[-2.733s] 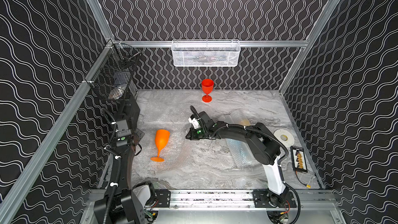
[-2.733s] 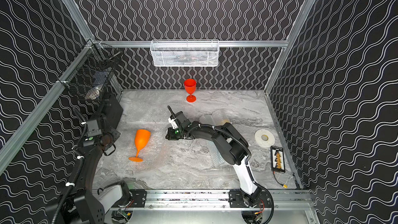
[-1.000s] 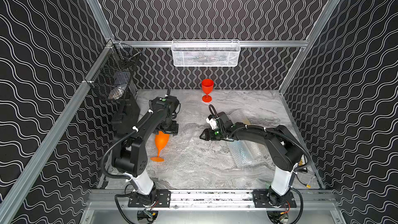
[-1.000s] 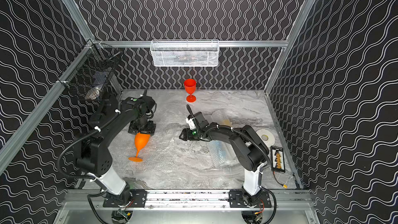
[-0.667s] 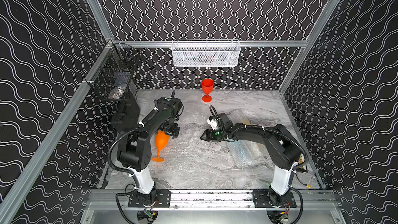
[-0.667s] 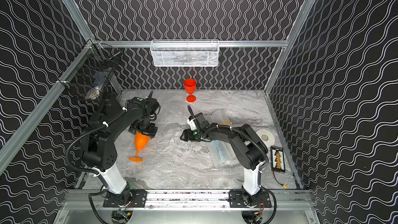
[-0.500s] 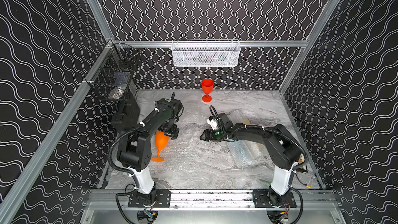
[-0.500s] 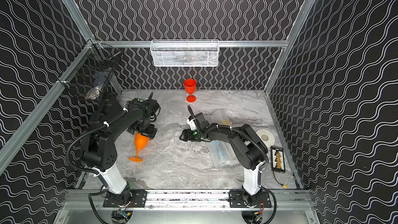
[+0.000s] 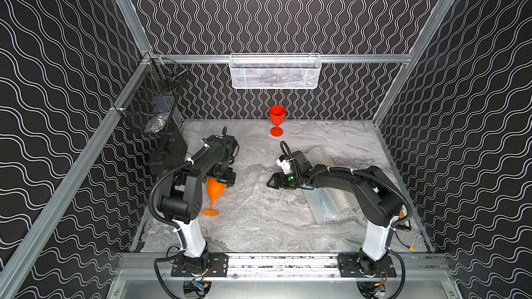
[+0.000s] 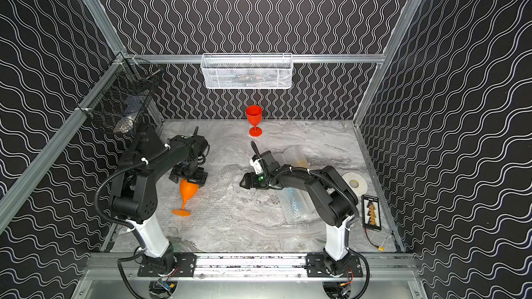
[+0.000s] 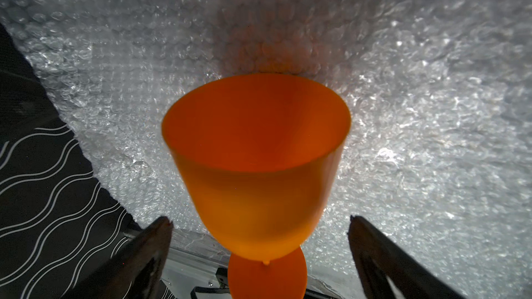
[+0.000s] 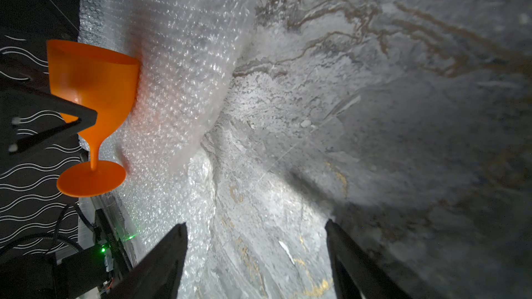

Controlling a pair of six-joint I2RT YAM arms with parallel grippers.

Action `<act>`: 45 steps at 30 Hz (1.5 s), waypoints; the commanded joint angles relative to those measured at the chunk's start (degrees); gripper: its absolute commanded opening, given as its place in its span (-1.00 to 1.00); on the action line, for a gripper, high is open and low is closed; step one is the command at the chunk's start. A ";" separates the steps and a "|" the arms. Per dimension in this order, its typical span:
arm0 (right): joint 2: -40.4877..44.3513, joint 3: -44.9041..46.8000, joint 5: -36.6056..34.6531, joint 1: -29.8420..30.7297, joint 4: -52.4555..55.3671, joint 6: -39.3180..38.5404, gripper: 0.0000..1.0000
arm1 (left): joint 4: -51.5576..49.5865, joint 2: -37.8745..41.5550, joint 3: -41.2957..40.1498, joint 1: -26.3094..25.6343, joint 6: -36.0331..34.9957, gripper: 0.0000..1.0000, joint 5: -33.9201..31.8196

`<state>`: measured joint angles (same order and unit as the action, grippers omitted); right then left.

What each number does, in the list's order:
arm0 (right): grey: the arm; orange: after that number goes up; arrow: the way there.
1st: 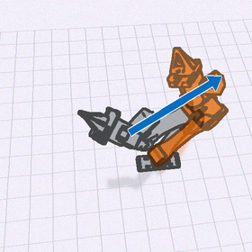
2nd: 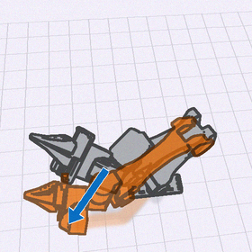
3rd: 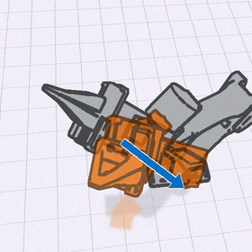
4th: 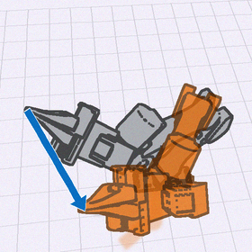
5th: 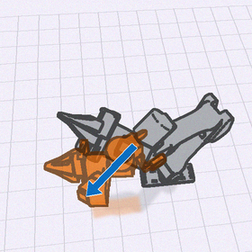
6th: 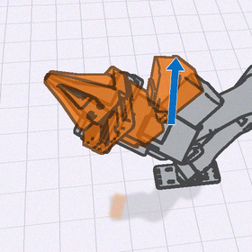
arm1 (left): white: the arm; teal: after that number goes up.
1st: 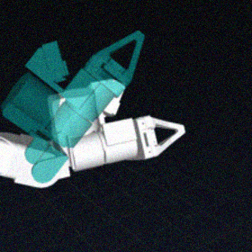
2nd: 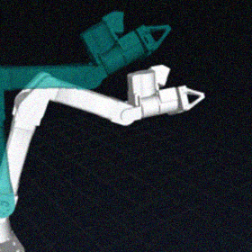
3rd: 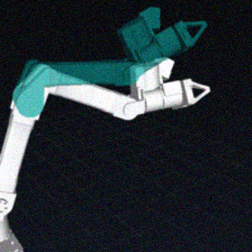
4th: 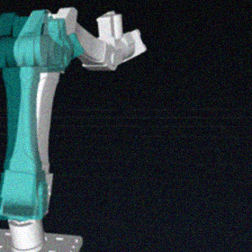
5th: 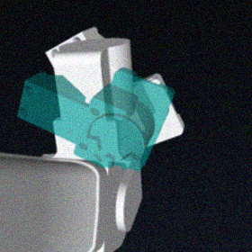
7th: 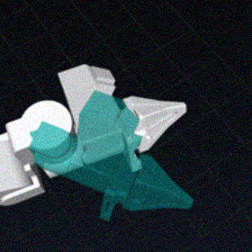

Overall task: Unpack wine glasses from bubble wrap
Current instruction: Pick up the wine glass from the bubble wrap.

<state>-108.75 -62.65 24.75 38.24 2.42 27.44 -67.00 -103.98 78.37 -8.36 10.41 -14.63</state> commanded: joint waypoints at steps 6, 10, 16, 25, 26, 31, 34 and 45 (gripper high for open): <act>-1.02 -0.45 0.39 0.17 -1.32 0.33 0.54 | 2.28 1.08 -2.28 0.72 -0.13 0.99 2.12; -1.20 -0.67 0.03 0.16 -1.15 0.16 0.55 | 3.12 0.48 -2.85 0.91 0.20 0.99 2.73; -1.46 -0.84 -0.22 0.17 -0.88 -0.01 0.55 | 5.32 -0.19 -4.07 1.36 0.22 0.99 3.80; -2.33 -1.16 -0.23 0.17 -0.66 -0.16 0.55 | 7.83 0.28 -5.68 2.96 0.48 0.94 4.83; -2.34 -1.16 -0.30 0.17 -0.65 -0.19 0.55 | 8.02 0.10 -5.77 3.07 0.48 0.93 4.88; -2.61 -1.34 -0.41 0.18 -0.48 -0.28 0.55 | 8.76 0.00 -6.55 3.09 0.62 0.85 4.61; -2.35 -1.29 -1.10 0.08 -0.31 -0.42 0.55 | 8.56 -0.28 -6.21 3.09 0.48 0.78 4.27; -2.17 -1.11 -1.46 0.08 -0.25 -0.55 0.55 | 9.11 0.80 -7.11 3.13 0.51 0.57 5.14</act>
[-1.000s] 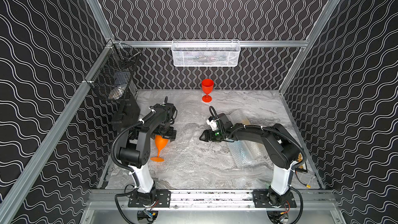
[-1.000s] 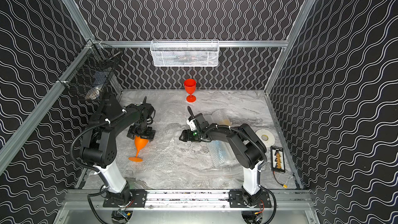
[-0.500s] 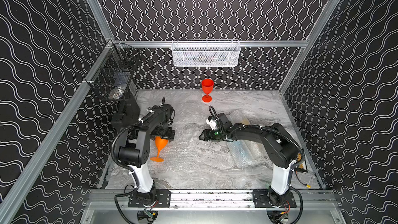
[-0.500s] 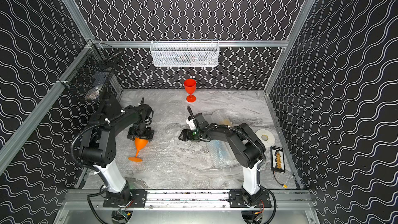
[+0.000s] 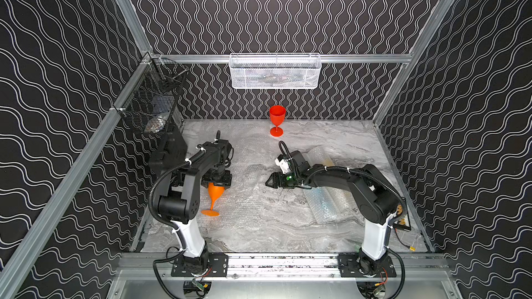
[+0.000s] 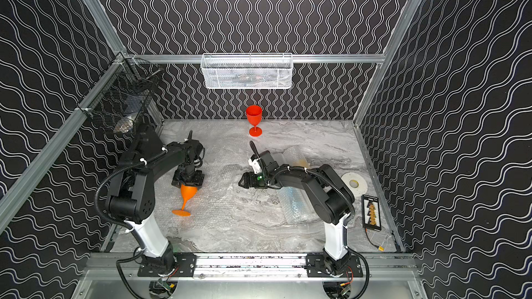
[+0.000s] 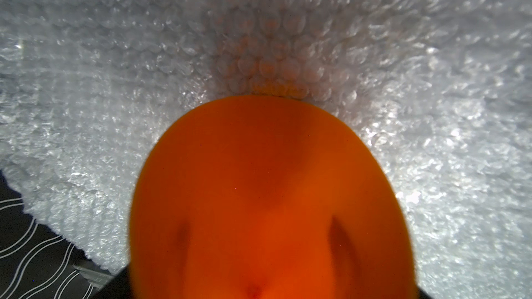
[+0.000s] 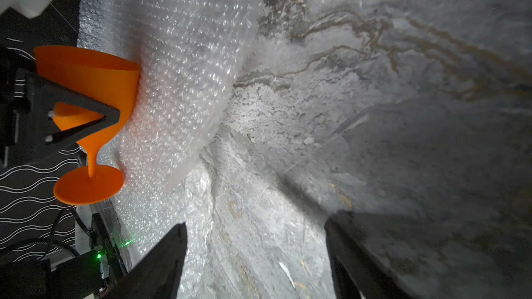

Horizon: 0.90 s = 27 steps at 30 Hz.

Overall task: Unpack wine glasses from bubble wrap
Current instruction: Pick up the wine glass from the bubble wrap.

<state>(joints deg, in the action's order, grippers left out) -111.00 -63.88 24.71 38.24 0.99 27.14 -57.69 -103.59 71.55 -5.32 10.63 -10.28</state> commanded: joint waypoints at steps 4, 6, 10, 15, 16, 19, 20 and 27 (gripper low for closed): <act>-0.16 -0.19 -1.33 0.08 1.16 -0.24 0.55 | -1.82 2.22 0.63 0.06 0.48 0.57 0.65; -0.21 -0.11 -1.33 0.08 1.13 -0.28 0.55 | -2.78 3.16 1.49 0.05 0.44 0.57 0.97; -0.51 -0.37 -1.18 0.10 1.12 -0.24 0.55 | -4.70 5.77 3.60 0.07 0.96 0.57 1.87; -0.62 -0.36 -1.20 0.08 0.97 -0.07 0.55 | -3.77 10.69 5.36 -0.09 1.67 0.57 6.20; -0.71 -0.46 -1.09 0.08 0.90 0.00 0.55 | -2.86 11.81 5.23 -0.17 1.82 0.56 7.25; -0.67 -0.46 -0.89 0.08 0.81 0.11 0.55 | 2.60 15.76 3.80 -0.86 2.90 0.55 10.89; -0.49 -0.37 -0.97 0.08 0.66 0.19 0.55 | 4.75 17.06 2.91 -1.43 3.75 0.55 11.39; 0.67 -0.54 -0.70 0.08 0.78 0.20 0.55 | 20.96 22.70 -3.90 -4.74 10.80 0.53 18.12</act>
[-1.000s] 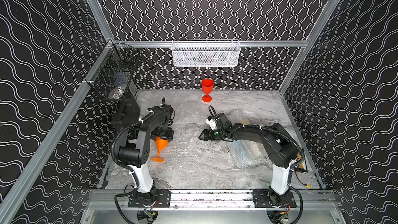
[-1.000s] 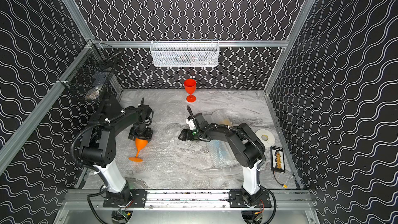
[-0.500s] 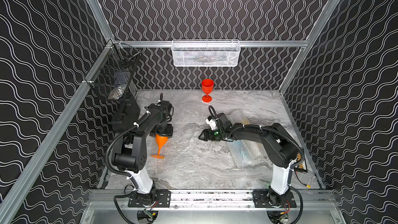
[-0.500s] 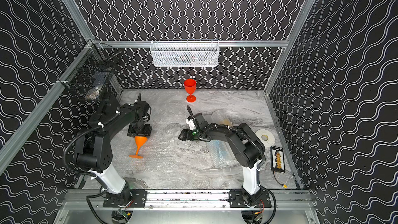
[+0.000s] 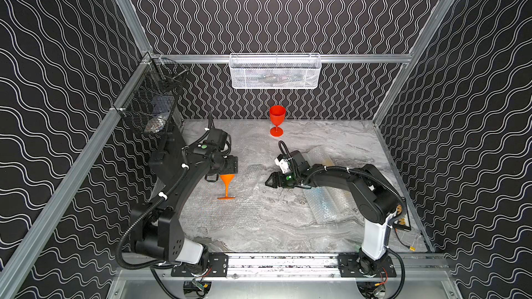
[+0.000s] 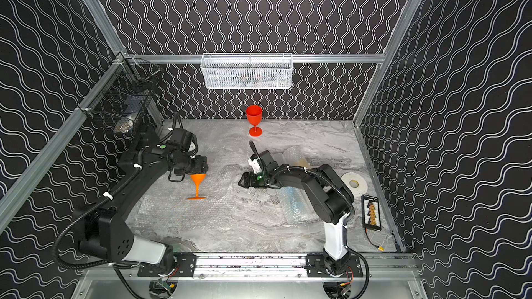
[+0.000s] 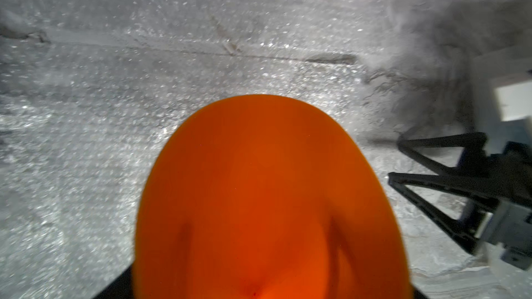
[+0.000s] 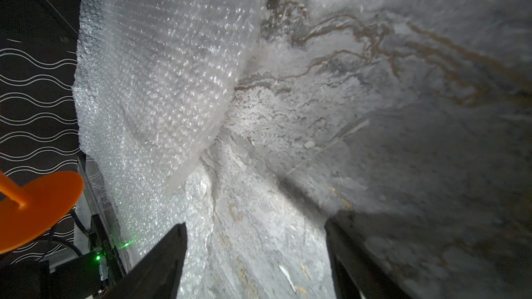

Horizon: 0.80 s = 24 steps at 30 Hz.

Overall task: Unpack wine glasses from bubble wrap
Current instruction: Pick up the wine glass from the bubble wrap.

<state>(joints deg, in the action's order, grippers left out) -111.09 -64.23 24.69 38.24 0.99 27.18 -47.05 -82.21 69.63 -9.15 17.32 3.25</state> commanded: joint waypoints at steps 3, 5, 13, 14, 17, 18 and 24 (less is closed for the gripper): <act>1.00 -2.99 -1.09 0.00 3.58 -0.93 0.55 | 17.78 2.94 -5.89 -2.80 6.31 0.52 5.65; 1.92 -3.63 -1.23 -0.16 4.66 -1.03 0.55 | 22.84 3.78 -8.92 -3.53 7.48 0.50 6.64; 6.19 -5.36 1.99 -2.53 6.71 1.03 0.55 | 37.42 9.19 -18.30 -7.38 8.26 0.47 4.84; 6.53 -6.05 2.16 -2.79 7.94 0.97 0.55 | 39.22 10.30 -19.59 -8.08 8.02 0.46 4.61; 7.48 -8.76 3.14 -3.50 12.03 0.43 0.55 | 44.92 12.77 -24.09 -10.16 7.11 0.44 3.72; 7.95 -9.49 3.45 -3.72 13.12 0.34 0.55 | 46.25 13.29 -25.18 -11.12 6.34 0.44 2.94; 9.35 -16.50 4.05 -4.14 21.89 -1.20 0.53 | 53.49 16.12 -30.27 -15.32 2.54 0.44 -0.29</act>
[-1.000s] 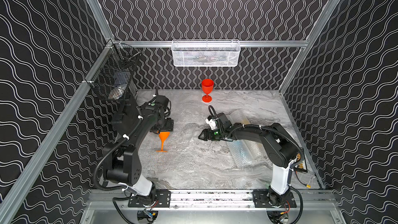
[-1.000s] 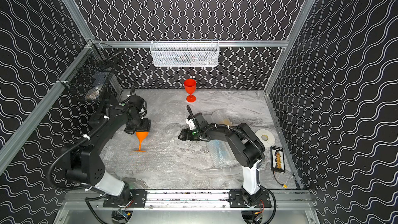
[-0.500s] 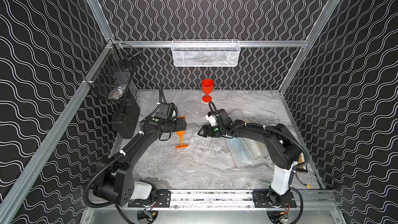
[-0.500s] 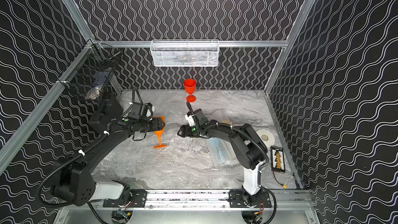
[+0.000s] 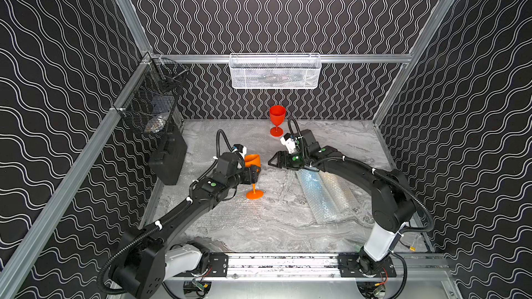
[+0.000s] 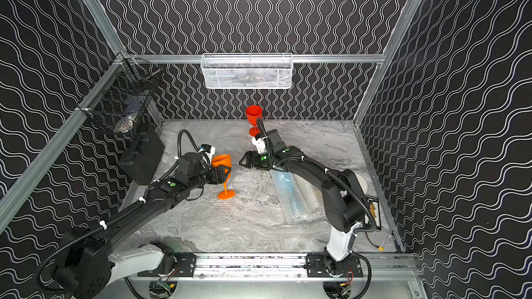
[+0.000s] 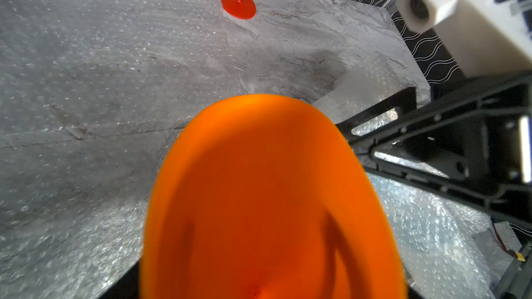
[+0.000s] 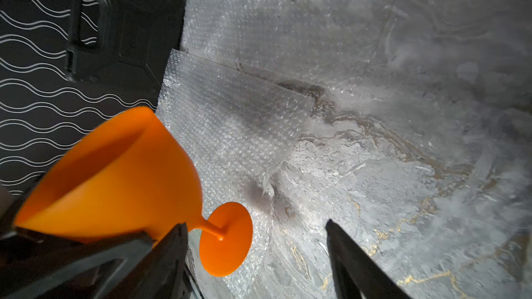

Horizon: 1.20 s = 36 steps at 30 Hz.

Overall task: Unpack wine glasses from bubble wrap
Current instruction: Pick up the wine glass from the bubble wrap.

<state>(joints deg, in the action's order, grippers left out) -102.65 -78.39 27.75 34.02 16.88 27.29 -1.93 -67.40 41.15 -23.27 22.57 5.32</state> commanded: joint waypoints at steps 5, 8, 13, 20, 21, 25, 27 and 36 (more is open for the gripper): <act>1.13 -9.09 0.04 0.08 14.43 -3.21 0.52 | 15.52 3.06 -5.49 -4.30 -5.29 0.43 -3.36; 1.40 -12.80 -1.63 0.08 19.55 -4.57 0.47 | 19.53 3.49 -7.39 -6.41 -7.74 0.42 -2.77; 1.23 -20.12 -4.24 0.25 29.94 -8.28 0.43 | 24.09 4.25 -10.43 -9.36 -12.30 0.43 -2.53; -1.30 -30.12 -7.61 1.02 42.73 -11.68 0.35 | 27.91 6.10 -14.24 -10.99 -13.84 0.42 -0.47; -1.91 -31.04 -7.29 1.33 43.73 -11.81 0.34 | 27.82 6.49 -14.40 -11.23 -14.09 0.43 -0.53; -4.91 -34.80 -6.57 3.50 49.04 -13.17 0.30 | 27.00 6.72 -14.32 -11.52 -14.63 0.43 -0.78; -6.44 -36.02 -6.70 4.48 50.86 -13.87 0.24 | 26.83 6.49 -14.15 -11.65 -14.83 0.43 -0.06; -9.26 -36.93 -7.97 5.79 51.84 -14.76 -0.02 | 26.81 6.71 -14.38 -12.08 -15.18 0.43 -0.40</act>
<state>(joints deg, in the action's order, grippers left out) -111.87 -114.85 20.45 39.68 67.07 13.61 22.26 -60.86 26.48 -35.27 8.86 4.67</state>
